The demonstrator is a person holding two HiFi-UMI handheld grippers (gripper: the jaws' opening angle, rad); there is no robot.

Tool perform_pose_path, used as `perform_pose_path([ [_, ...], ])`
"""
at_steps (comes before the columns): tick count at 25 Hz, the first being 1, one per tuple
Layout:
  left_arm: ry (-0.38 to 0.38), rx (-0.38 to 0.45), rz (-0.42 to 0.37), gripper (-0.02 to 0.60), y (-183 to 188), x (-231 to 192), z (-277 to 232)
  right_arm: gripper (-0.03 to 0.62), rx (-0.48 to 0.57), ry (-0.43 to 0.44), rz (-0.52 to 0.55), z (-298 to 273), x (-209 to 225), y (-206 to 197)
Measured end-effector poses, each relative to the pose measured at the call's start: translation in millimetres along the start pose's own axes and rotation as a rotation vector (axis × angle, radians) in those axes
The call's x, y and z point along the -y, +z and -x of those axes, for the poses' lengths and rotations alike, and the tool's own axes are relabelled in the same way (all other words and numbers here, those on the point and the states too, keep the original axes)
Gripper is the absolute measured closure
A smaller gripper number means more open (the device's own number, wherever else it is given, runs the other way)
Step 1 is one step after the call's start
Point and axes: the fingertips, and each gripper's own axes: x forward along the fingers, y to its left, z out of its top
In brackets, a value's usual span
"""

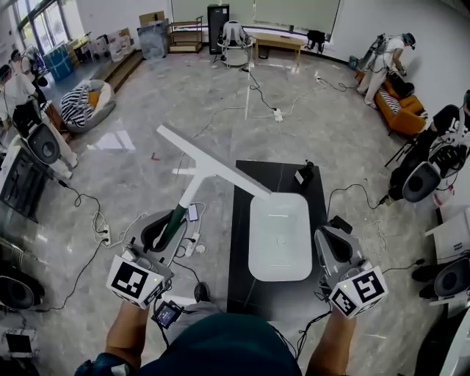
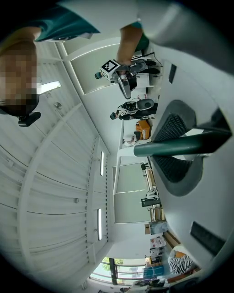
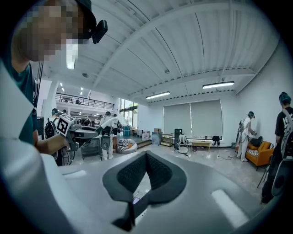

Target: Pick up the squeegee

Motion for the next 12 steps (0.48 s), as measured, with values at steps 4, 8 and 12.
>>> perform_pose_path([
  [4,0.001,0.001,0.002,0.486,-2,4,5,0.586,0.004,0.002,0.002,4,-3,0],
  [8,0.009,-0.004,-0.001,0.486,-2,8,7,0.587,0.007,0.003,0.005,9,-5,-1],
  [12,0.011,-0.012,0.001,0.486,-4,11,8,0.586,0.006,0.004,0.005,12,-7,-3],
])
